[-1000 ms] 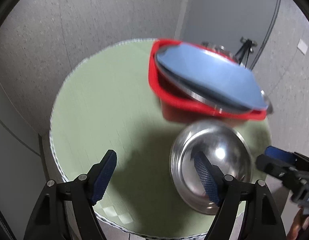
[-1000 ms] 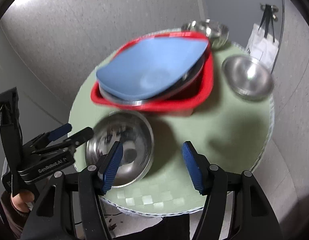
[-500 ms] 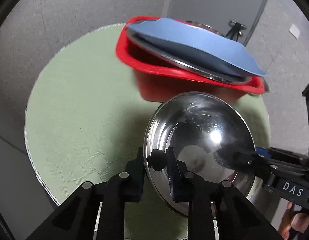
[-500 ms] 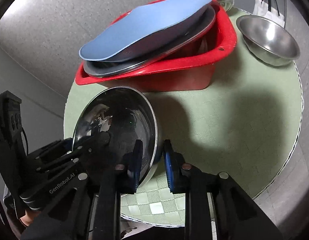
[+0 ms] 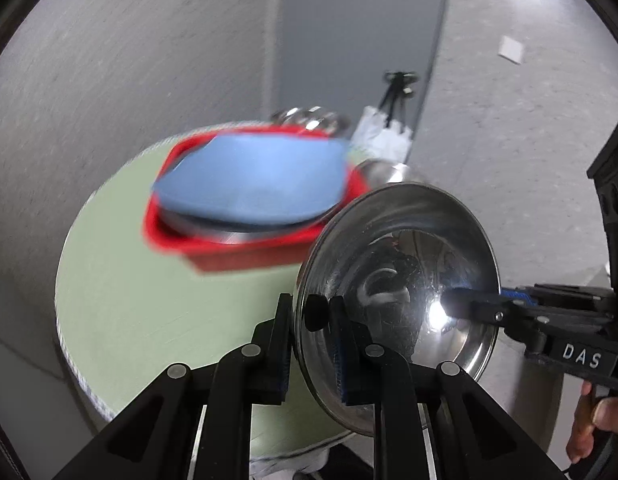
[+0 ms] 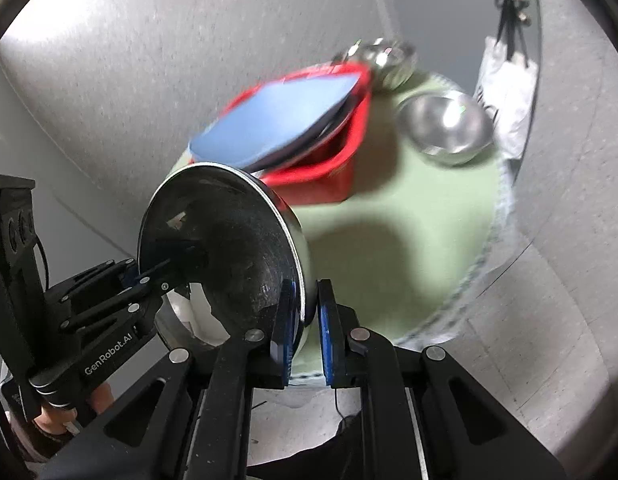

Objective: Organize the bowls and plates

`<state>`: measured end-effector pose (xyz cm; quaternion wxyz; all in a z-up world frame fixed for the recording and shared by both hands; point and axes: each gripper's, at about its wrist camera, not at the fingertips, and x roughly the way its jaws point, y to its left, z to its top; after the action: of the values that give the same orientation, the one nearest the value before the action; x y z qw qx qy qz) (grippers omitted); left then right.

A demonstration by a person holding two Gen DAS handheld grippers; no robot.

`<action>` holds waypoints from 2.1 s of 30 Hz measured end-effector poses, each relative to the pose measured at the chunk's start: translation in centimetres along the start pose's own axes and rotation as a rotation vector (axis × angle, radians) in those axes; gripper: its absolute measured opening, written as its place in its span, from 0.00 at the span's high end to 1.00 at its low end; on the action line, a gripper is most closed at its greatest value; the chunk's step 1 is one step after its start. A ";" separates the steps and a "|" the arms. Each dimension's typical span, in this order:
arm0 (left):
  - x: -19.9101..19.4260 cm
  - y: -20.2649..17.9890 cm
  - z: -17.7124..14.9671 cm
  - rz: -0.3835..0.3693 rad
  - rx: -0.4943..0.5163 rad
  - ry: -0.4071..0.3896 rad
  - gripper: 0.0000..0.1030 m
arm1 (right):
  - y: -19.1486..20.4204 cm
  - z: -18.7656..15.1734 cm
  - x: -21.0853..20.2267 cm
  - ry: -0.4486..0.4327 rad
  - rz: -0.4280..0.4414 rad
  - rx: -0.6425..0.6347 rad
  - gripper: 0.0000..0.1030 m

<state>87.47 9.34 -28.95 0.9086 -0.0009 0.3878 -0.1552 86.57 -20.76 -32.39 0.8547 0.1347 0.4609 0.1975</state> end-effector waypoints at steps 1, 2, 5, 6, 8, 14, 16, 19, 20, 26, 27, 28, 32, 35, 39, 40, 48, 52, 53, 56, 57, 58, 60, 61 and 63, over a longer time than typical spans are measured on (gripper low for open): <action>-0.1 -0.9 1.0 -0.009 0.007 -0.017 0.87 | -0.4 0.4 -0.9 -0.019 -0.007 0.001 0.90; -0.3 -1.0 1.7 -0.015 0.014 -0.026 0.87 | -0.8 1.0 -1.6 -0.036 -0.013 0.000 0.90; 0.5 -3.1 4.4 -0.025 0.028 -0.052 0.87 | -2.0 3.1 -3.0 -0.078 -0.028 -0.004 0.90; 0.9 -3.4 5.1 -0.028 0.025 -0.054 0.87 | -2.7 4.0 -3.4 -0.093 -0.033 -0.007 0.90; 2.0 -4.1 7.2 -0.033 0.019 -0.060 0.87 | -3.6 5.7 -3.6 -0.109 -0.037 -0.016 0.90; 8.2 -5.7 14.2 0.004 -0.022 -0.117 0.87 | -7.8 12.5 -2.6 -0.138 -0.021 -0.077 0.90; 10.5 -6.3 16.2 0.027 -0.045 -0.126 0.87 | -9.2 15.0 -1.7 -0.138 -0.003 -0.107 0.90; 13.9 -7.0 18.9 0.071 -0.081 -0.116 0.87 | -11.2 18.9 0.3 -0.123 0.025 -0.154 0.90; 15.5 -6.9 20.4 0.090 -0.105 -0.103 0.87 | -11.6 20.1 1.0 -0.113 0.036 -0.166 0.90; 22.6 -6.4 25.7 0.178 -0.195 -0.058 0.86 | -13.3 27.1 5.7 -0.054 0.084 -0.250 0.90; 23.4 -6.5 26.4 0.191 -0.203 -0.053 0.86 | -13.5 27.9 6.5 -0.045 0.090 -0.260 0.90; 24.8 -6.2 27.2 0.208 -0.214 -0.042 0.86 | -13.6 28.7 7.4 -0.038 0.098 -0.269 0.90; 29.0 -5.7 30.2 0.255 -0.253 0.003 0.86 | -14.1 31.4 11.1 0.004 0.127 -0.286 0.90; 32.6 -5.2 32.8 0.294 -0.268 0.036 0.85 | -14.1 32.9 13.8 0.037 0.138 -0.291 0.90; 37.8 -4.1 35.8 0.310 -0.302 0.098 0.84 | -14.1 33.9 16.8 0.082 0.143 -0.294 0.90; 38.8 -3.9 36.3 0.313 -0.307 0.111 0.84 | -14.1 34.1 17.7 0.095 0.143 -0.293 0.90; 46.7 -2.3 39.0 0.350 -0.342 0.213 0.83 | -13.9 34.5 21.2 0.163 0.122 -0.317 0.90; 49.0 -1.6 39.6 0.360 -0.352 0.230 0.84 | -13.1 34.5 21.9 0.162 0.095 -0.358 0.90; 49.4 -1.3 39.6 0.360 -0.354 0.233 0.84 | -13.1 34.5 22.1 0.162 0.090 -0.361 0.90; 50.2 -1.1 39.7 0.371 -0.360 0.234 0.78 | -13.1 34.5 22.6 0.162 0.082 -0.362 0.90; 50.5 -1.1 39.8 0.369 -0.359 0.230 0.77 | -12.9 34.5 22.7 0.164 0.090 -0.361 0.90; 50.9 -1.1 40.0 0.365 -0.358 0.229 0.75 | -12.7 34.4 22.9 0.166 0.088 -0.362 0.90; 51.9 -1.3 40.2 0.363 -0.349 0.233 0.73 | -12.6 34.3 23.1 0.172 0.090 -0.364 0.90; 52.2 -1.3 40.3 0.360 -0.350 0.235 0.70 | -12.5 34.1 23.0 0.172 0.094 -0.359 0.90; 52.0 -1.2 40.2 0.343 -0.367 0.224 0.65 | -12.6 34.1 22.6 0.164 0.102 -0.351 0.90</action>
<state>149.36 -11.30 -37.31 0.8575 -0.0827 0.5022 0.0746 129.15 -23.17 -35.84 0.8136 -0.0099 0.4799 0.3280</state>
